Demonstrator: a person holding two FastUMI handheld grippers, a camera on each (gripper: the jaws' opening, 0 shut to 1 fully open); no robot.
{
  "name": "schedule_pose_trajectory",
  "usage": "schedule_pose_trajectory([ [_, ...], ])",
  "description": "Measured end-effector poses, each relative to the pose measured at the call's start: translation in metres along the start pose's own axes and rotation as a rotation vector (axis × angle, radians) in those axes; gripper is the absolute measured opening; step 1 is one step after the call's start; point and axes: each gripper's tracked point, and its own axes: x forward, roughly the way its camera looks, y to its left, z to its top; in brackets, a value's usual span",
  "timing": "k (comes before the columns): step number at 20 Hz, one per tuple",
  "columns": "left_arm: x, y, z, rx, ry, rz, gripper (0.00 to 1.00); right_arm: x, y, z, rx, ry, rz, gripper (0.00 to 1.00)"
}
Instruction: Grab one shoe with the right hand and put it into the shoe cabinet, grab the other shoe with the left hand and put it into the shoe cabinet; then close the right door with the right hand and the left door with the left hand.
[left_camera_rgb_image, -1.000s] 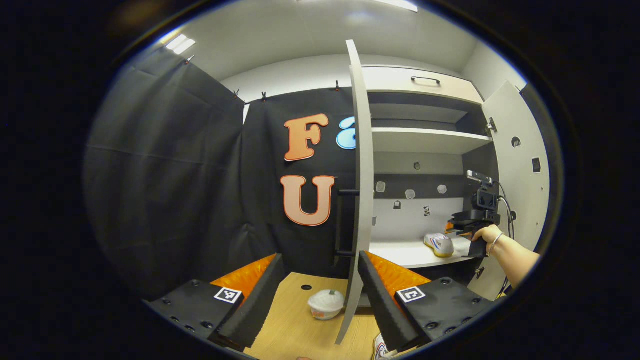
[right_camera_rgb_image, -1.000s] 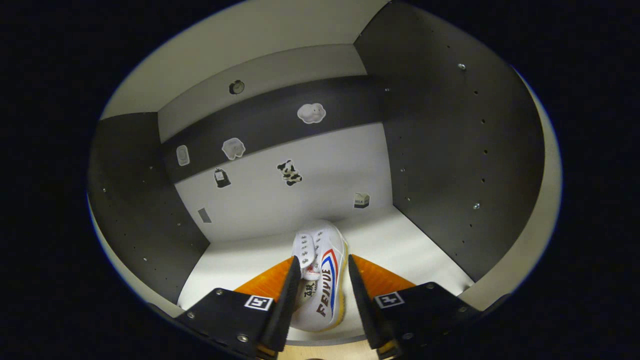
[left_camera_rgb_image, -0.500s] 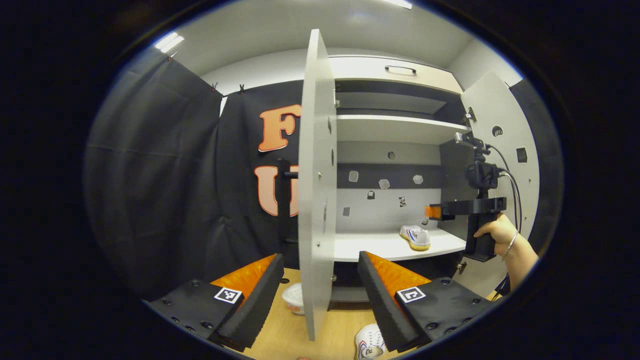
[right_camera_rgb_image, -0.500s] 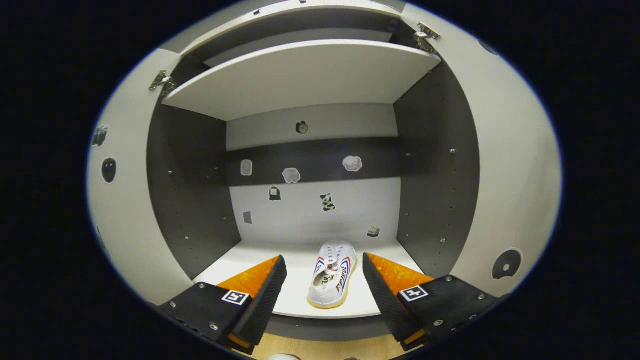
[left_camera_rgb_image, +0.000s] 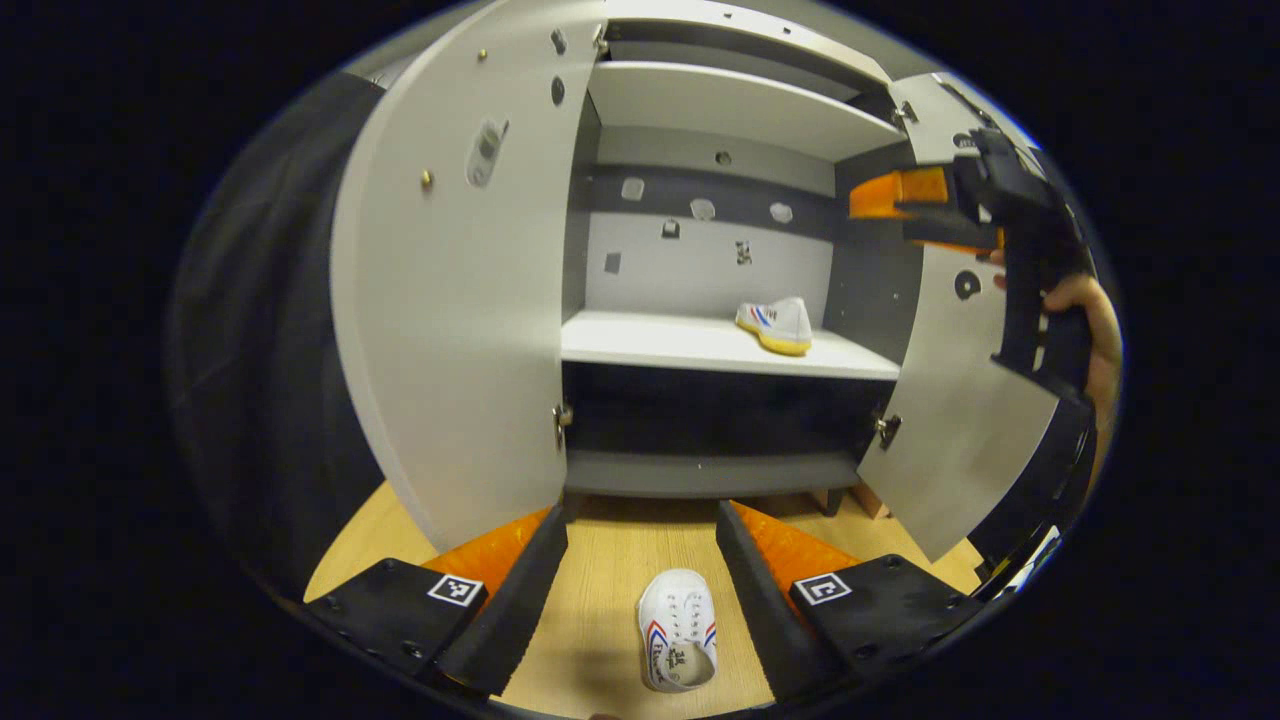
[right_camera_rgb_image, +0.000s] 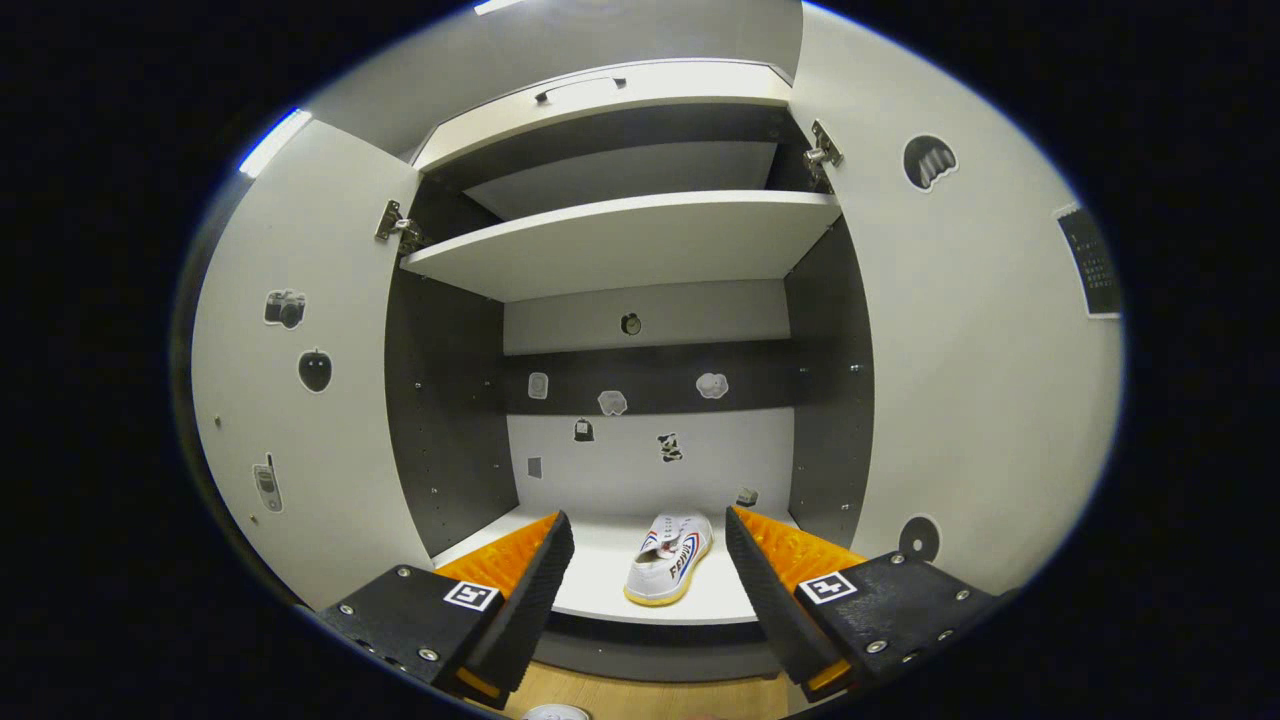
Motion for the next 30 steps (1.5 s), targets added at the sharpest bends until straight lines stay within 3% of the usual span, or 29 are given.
schedule_pose_trajectory([
  [5,0.027,0.002,-0.133,-0.005,0.343,-0.022,0.98,-0.019,-0.011,0.003,-0.002,-0.008,-0.006,0.93],
  [8,0.029,0.011,-0.181,0.007,0.479,-0.016,0.98,-0.03,-0.022,-0.003,-0.006,0.0,-0.028,0.93],
  [14,0.042,0.018,-0.223,0.01,0.605,-0.004,0.98,-0.041,-0.03,-0.015,-0.019,0.035,-0.04,0.93],
  [19,0.053,0.012,-0.228,-0.019,0.603,-0.034,0.95,-0.042,-0.028,-0.019,-0.013,0.047,-0.034,0.93],
  [20,0.054,0.004,-0.229,-0.058,0.599,-0.053,0.91,-0.043,-0.028,-0.019,-0.012,0.049,-0.034,0.93],
  [24,0.054,-0.005,-0.229,-0.061,0.594,-0.082,0.44,-0.046,-0.024,-0.023,-0.018,0.061,-0.028,0.93],
  [27,0.056,0.002,-0.23,-0.079,0.613,-0.054,0.32,-0.048,-0.019,-0.024,-0.012,0.066,-0.018,0.93],
  [28,0.055,0.004,-0.229,-0.11,0.61,-0.05,0.07,-0.049,-0.018,-0.024,-0.013,0.065,-0.02,0.94],
  [30,0.054,0.005,-0.221,-0.097,0.605,-0.042,0.07,-0.052,-0.015,-0.022,-0.017,0.058,-0.016,0.93],
])
